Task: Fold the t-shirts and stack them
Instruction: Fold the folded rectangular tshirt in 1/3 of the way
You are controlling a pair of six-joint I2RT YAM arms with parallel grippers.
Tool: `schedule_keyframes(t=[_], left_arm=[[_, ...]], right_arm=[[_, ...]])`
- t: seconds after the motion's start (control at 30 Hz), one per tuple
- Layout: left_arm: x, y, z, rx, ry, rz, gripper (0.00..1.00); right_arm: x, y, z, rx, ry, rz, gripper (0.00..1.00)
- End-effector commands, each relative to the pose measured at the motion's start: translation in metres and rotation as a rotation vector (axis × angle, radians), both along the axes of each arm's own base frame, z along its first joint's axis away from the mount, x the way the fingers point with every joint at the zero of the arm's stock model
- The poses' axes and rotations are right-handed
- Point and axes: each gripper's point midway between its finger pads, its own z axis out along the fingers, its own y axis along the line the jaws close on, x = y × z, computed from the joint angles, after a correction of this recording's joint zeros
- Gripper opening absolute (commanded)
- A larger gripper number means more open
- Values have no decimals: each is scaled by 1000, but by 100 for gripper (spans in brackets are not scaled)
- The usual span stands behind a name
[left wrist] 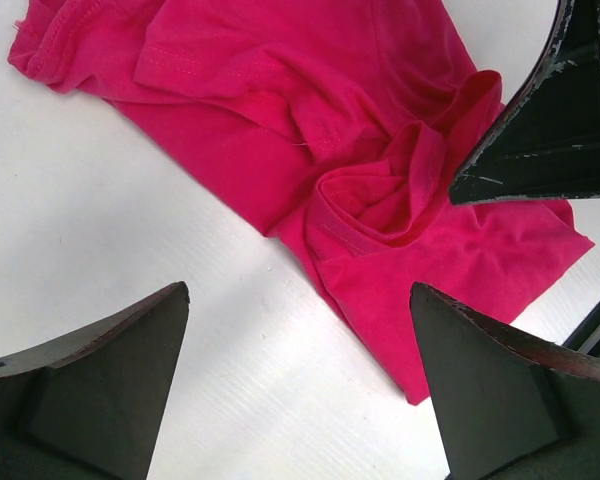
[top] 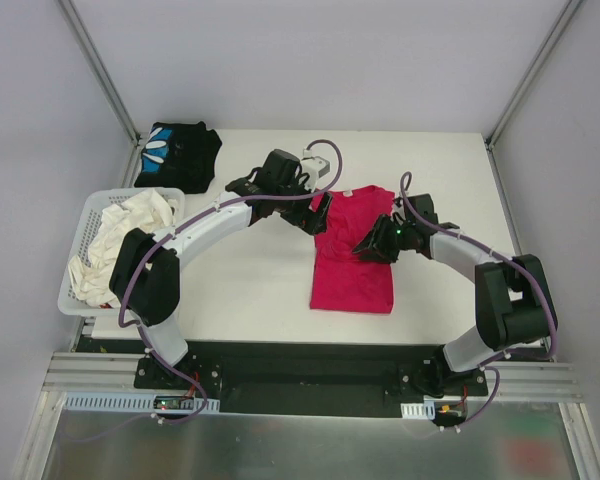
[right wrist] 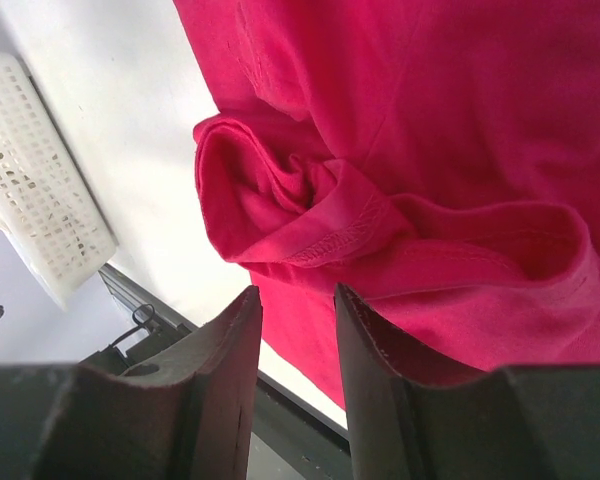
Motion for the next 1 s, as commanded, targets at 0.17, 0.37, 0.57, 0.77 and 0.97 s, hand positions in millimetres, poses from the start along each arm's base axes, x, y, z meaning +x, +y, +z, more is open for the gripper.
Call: schedule_keyframes(t=[0.17, 0.37, 0.57, 0.77, 0.97], left_arm=[[3, -6, 17, -42, -26, -6, 91], [2, -6, 15, -41, -21, -11, 91], [2, -5, 15, -40, -21, -7, 91], [2, -4, 18, -40, -34, -6, 91], [2, -1, 20, -33, -47, -4, 91]], right_arm=[[-11, -1, 16, -2, -38, 15, 38], [-20, -5, 8, -15, -25, 13, 38], [-17, -5, 1, -27, -20, 16, 39], [-6, -2, -10, -25, -4, 19, 39], [7, 3, -18, -19, -3, 21, 39]])
